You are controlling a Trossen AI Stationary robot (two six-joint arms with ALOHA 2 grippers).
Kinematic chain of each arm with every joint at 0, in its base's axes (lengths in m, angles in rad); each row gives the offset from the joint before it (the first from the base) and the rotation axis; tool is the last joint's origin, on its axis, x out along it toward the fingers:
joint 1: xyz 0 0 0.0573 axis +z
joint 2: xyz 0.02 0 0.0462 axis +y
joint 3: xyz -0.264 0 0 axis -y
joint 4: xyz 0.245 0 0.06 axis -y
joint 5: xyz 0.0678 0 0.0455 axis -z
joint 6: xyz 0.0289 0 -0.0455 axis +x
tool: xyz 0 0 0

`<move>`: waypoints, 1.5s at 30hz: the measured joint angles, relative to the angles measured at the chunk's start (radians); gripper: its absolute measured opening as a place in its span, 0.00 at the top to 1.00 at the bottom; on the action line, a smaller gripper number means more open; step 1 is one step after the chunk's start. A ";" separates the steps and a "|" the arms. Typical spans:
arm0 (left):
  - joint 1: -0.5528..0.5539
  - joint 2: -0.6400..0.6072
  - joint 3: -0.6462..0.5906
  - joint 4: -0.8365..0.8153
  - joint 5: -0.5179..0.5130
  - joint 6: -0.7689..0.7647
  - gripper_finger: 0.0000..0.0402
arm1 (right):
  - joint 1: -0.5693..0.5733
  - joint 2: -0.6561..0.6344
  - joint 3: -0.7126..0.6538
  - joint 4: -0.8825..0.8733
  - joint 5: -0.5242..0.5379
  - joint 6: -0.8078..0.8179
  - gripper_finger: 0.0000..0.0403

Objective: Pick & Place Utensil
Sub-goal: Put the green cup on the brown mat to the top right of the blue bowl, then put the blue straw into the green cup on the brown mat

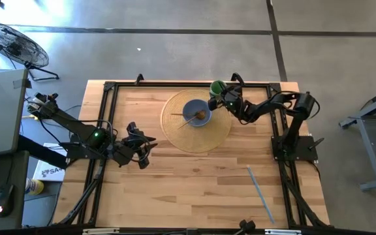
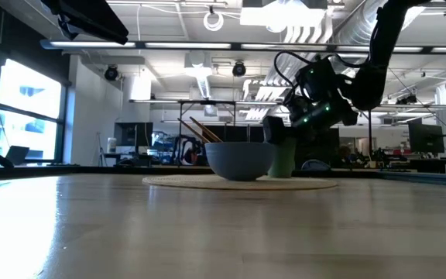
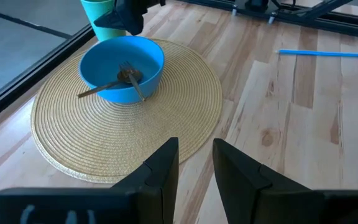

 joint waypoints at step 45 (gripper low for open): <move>0.000 0.000 0.000 0.005 0.037 -0.001 0.76 | 0.183 -0.580 0.002 -1.251 -0.260 0.305 0.01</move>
